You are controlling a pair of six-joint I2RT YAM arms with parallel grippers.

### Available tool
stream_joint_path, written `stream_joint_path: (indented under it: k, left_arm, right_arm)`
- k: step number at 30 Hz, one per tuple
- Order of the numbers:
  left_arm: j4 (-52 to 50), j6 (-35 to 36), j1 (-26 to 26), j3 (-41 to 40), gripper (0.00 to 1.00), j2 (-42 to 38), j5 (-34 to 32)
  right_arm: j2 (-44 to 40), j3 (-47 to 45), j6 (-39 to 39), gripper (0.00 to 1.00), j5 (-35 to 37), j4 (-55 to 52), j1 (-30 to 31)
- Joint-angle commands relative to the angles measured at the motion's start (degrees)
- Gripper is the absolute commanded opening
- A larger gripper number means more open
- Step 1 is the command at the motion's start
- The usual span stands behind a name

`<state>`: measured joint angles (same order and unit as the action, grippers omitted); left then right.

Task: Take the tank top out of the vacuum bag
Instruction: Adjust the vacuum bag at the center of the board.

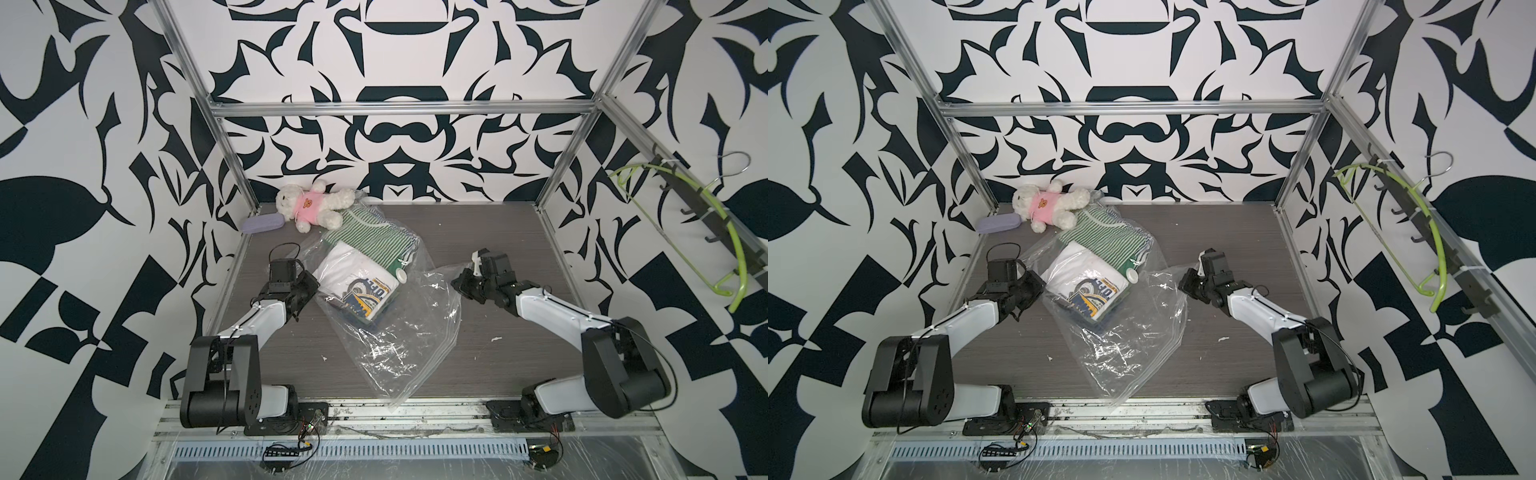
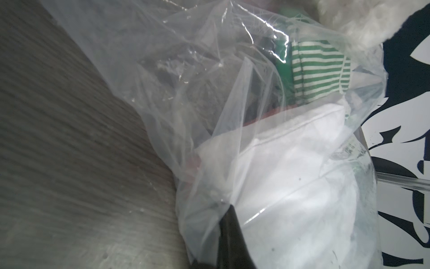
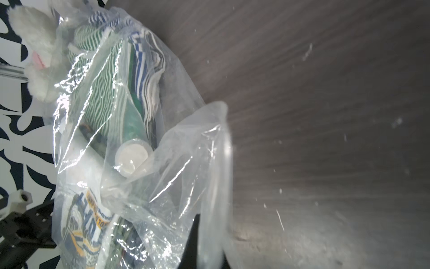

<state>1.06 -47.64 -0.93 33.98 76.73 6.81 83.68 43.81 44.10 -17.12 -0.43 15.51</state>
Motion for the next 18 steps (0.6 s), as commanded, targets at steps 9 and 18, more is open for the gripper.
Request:
stream_joint_path:
  k: [9, 18]
  left_arm:
    - [-10.7, -8.7, -4.8, -9.8, 0.00, -12.9, -5.4]
    - [-19.6, -7.1, -4.9, -10.2, 0.93, -21.4, -10.1]
  right_arm:
    - [15.8, 18.8, -9.4, 0.00, -4.4, 1.6, -9.0]
    - [27.9, 32.4, -8.7, 0.11, -10.9, 2.1, -9.0]
